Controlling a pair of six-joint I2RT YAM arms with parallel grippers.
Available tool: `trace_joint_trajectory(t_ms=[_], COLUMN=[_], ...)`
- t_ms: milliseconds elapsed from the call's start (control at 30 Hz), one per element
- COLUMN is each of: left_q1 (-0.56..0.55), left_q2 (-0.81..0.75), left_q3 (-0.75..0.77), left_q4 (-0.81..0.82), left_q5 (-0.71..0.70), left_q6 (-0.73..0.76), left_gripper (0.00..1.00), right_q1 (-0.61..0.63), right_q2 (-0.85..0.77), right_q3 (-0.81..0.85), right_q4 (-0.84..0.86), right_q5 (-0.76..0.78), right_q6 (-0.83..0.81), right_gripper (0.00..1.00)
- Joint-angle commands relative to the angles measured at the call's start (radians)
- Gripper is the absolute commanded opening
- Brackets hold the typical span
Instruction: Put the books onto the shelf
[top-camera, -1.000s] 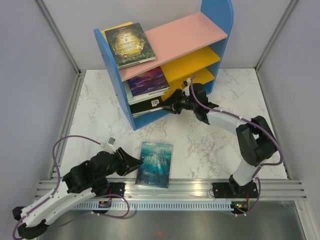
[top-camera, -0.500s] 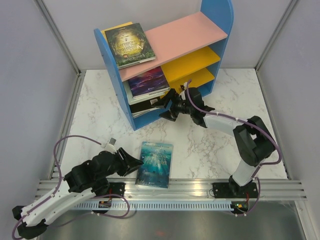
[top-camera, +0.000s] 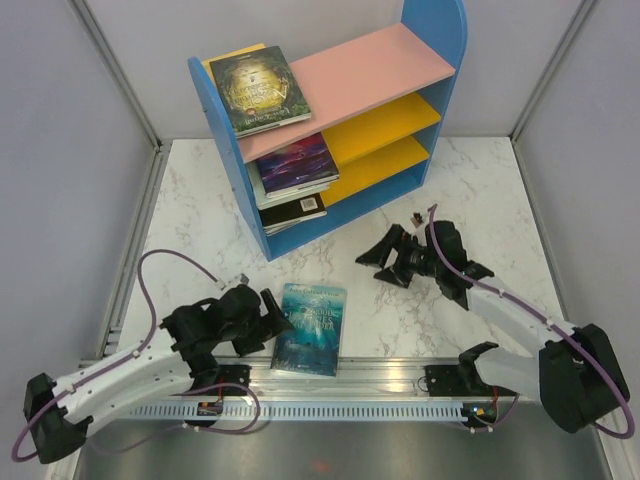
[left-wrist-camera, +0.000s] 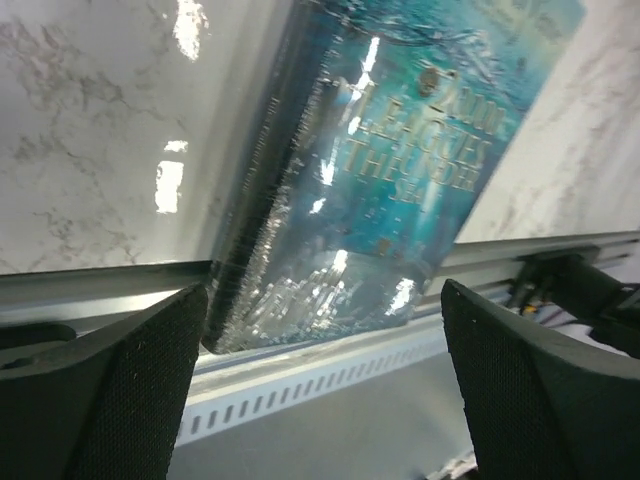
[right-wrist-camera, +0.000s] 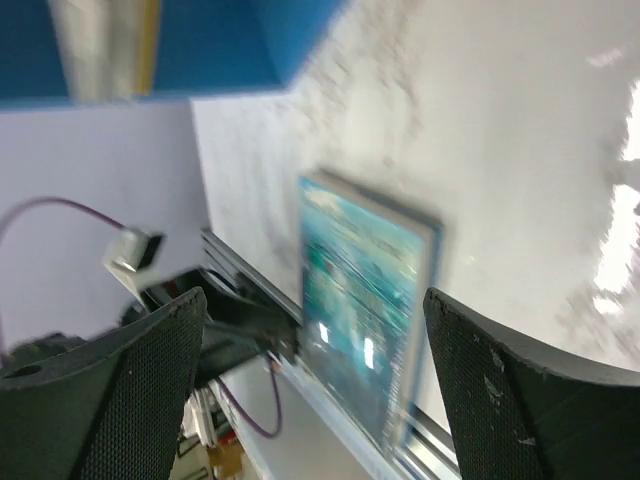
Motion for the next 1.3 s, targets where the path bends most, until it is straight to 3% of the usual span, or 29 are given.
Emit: trace_joint_trajectory(t_ms=[0,133,200,400,600,767,900,967,1067,1167,1200,1267], left_q1=[0.053,0.231,0.259,0.267,0.233,0.212,0.213,0.215,0.215,0.215,0.215,0.216], left_q2=[0.184,0.307,0.326,0.453,0.555,0.458,0.245,0.173,0.056,-0.014,-0.024,-0.037], left_q3=[0.023,-0.015,-0.038,-0.121,-0.213,-0.262,-0.296,-0.313,-0.345,-0.366,-0.370,-0.379], left_q4=[0.065,0.171,0.217,0.482,0.755,0.883,0.900,0.872,0.863,0.857,0.854,0.854], left_q5=[0.045,0.158,0.182,0.317,0.431,0.459,0.437,0.419,0.406,0.403,0.402,0.411], left_q6=[0.136,0.265,0.290,0.282,0.195,0.131,0.077,0.060,0.023,-0.006,-0.017,-0.023], left_gripper=[1.00,0.96,0.96,0.94,0.89,0.80,0.73,0.65,0.62,0.62,0.62,0.61], right_q1=[0.029,0.156,0.242,0.377,0.423,0.459,0.463,0.463,0.462,0.462,0.462,0.462], right_q2=[-0.090,-0.169,-0.163,-0.047,0.240,0.372,0.348,0.321,0.297,0.257,0.243,0.202], right_q3=[-0.163,-0.296,-0.327,-0.440,-0.425,-0.399,-0.439,-0.450,-0.447,-0.447,-0.450,-0.457], right_q4=[-0.088,-0.088,-0.050,0.231,0.478,0.578,0.588,0.570,0.556,0.559,0.564,0.596], right_q5=[-0.003,0.093,0.122,0.182,0.155,0.141,0.147,0.152,0.152,0.156,0.158,0.161], right_q6=[-0.036,0.014,0.063,0.223,0.283,0.300,0.312,0.311,0.310,0.329,0.338,0.364], right_gripper=[0.92,0.92,0.92,0.92,0.91,0.88,0.88,0.88,0.88,0.77,0.63,0.47])
